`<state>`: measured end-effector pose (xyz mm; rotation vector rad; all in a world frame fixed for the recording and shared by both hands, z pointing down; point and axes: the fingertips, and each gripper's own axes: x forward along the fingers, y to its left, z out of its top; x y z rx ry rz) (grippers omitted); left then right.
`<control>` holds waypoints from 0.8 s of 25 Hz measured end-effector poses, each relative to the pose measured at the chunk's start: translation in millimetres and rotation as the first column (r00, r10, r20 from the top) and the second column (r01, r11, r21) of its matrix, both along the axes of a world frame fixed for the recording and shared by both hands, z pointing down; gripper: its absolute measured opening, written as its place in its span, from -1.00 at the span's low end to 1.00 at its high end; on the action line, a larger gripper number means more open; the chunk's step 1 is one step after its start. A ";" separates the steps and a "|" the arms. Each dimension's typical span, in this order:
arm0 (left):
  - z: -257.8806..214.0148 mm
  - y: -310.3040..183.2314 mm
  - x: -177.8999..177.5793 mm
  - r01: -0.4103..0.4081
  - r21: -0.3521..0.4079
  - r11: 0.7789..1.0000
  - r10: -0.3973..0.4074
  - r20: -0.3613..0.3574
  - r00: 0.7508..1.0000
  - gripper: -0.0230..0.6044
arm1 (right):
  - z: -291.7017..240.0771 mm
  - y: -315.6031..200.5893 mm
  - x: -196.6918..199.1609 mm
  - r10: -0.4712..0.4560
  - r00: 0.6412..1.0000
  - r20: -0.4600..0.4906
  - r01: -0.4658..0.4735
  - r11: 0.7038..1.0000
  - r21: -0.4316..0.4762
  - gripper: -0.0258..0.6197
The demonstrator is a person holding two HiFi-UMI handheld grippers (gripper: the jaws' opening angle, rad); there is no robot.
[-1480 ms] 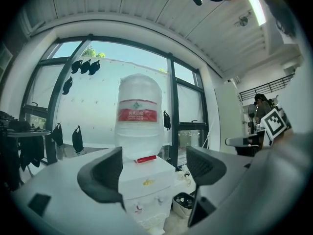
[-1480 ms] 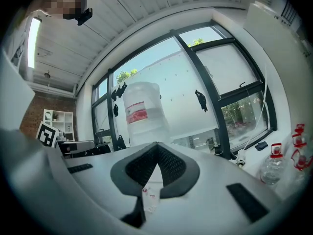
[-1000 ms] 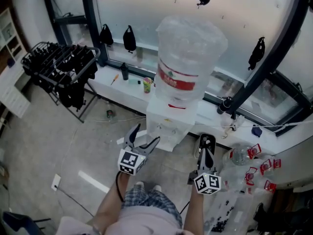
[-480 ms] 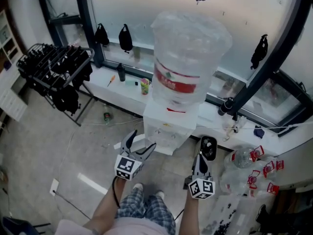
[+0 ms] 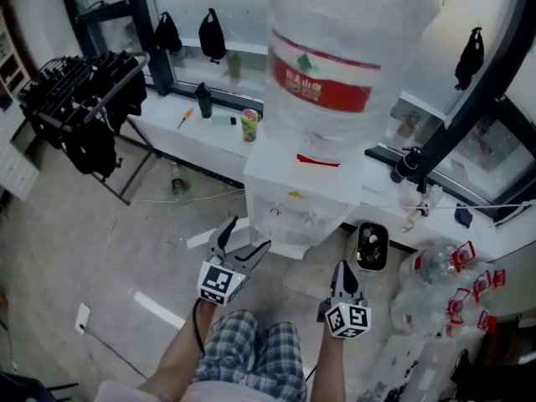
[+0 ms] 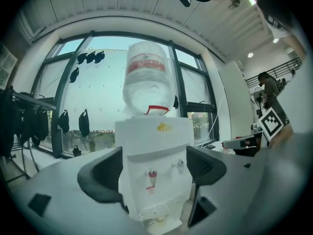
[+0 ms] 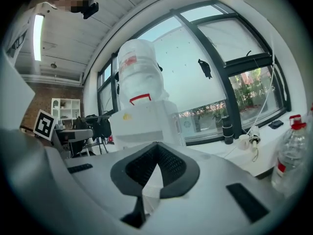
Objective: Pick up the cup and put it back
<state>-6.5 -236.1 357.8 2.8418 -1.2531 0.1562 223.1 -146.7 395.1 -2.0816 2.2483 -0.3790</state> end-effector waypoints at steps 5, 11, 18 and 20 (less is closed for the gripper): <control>95.9 -7.9 3.7 -0.011 -0.012 1.000 0.011 -0.009 1.000 0.33 | 80.4 -13.7 -1.8 -0.013 1.000 -0.003 0.013 1.000 0.002 -0.87; 209.7 -17.0 18.7 -0.071 -0.024 0.997 0.071 0.007 0.997 0.33 | 184.2 -29.9 -3.5 -0.045 0.999 -0.027 0.045 0.999 -0.005 -0.87; 323.4 -29.2 35.5 -0.142 -0.016 0.990 0.143 0.047 0.989 0.33 | 291.4 -48.8 -3.7 -0.084 0.996 -0.035 0.084 0.996 -0.001 -0.87; 353.3 -34.1 39.4 -0.151 -0.023 0.988 0.152 0.052 0.987 0.33 | 316.7 -54.7 -3.0 -0.099 0.994 -0.043 0.099 0.995 -0.002 -0.87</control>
